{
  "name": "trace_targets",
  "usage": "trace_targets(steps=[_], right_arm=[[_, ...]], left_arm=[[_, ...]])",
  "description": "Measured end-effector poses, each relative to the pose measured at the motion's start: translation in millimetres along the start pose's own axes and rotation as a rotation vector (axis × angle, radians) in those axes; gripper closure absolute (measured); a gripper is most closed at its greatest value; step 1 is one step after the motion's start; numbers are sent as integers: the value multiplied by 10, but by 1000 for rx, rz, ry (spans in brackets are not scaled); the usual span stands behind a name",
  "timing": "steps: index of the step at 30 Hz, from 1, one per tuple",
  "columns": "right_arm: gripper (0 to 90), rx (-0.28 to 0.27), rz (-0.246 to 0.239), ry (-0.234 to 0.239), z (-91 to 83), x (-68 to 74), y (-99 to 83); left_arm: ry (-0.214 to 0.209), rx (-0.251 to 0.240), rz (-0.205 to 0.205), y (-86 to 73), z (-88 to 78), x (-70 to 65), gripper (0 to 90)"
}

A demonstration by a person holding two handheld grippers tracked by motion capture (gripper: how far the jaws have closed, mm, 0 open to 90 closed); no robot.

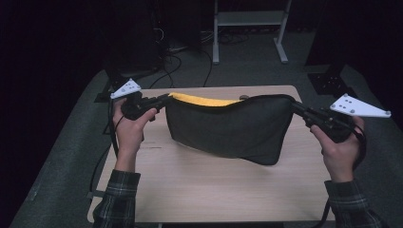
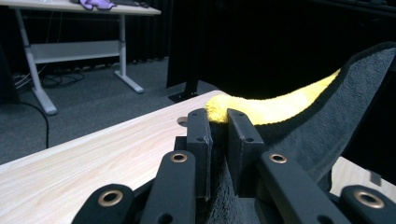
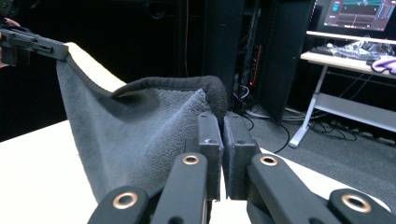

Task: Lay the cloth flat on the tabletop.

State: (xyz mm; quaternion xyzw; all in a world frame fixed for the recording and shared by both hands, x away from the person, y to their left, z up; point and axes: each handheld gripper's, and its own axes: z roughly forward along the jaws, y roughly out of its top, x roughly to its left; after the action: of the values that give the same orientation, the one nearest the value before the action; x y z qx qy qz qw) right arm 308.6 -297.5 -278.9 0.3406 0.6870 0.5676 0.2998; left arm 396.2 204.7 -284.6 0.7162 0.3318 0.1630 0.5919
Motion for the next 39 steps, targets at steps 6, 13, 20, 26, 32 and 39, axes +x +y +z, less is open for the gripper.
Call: trace_targets(steps=[6, 13, 20, 26, 32, 39], right_arm=[[863, 32, 38, 5, 304, -266, 34], [863, -19, 72, 1, 645, -559, 246], [862, 35, 57, 24, 734, -547, 38], [861, 128, 92, 66, 740, -451, -451], [861, 167, 84, 92, 693, -352, -629], [861, 204, 99, 119, 607, -304, -799]], left_arm=[[27, -29, -5, 166, 196, 209, 804], [42, -116, 35, 403, 260, 312, 804], [39, -15, 41, 37, 255, 235, 803], [14, 72, -18, -400, 281, 203, 803], [-5, 108, -51, -665, 250, 130, 802], [-17, 141, -73, -889, 155, 67, 802]])
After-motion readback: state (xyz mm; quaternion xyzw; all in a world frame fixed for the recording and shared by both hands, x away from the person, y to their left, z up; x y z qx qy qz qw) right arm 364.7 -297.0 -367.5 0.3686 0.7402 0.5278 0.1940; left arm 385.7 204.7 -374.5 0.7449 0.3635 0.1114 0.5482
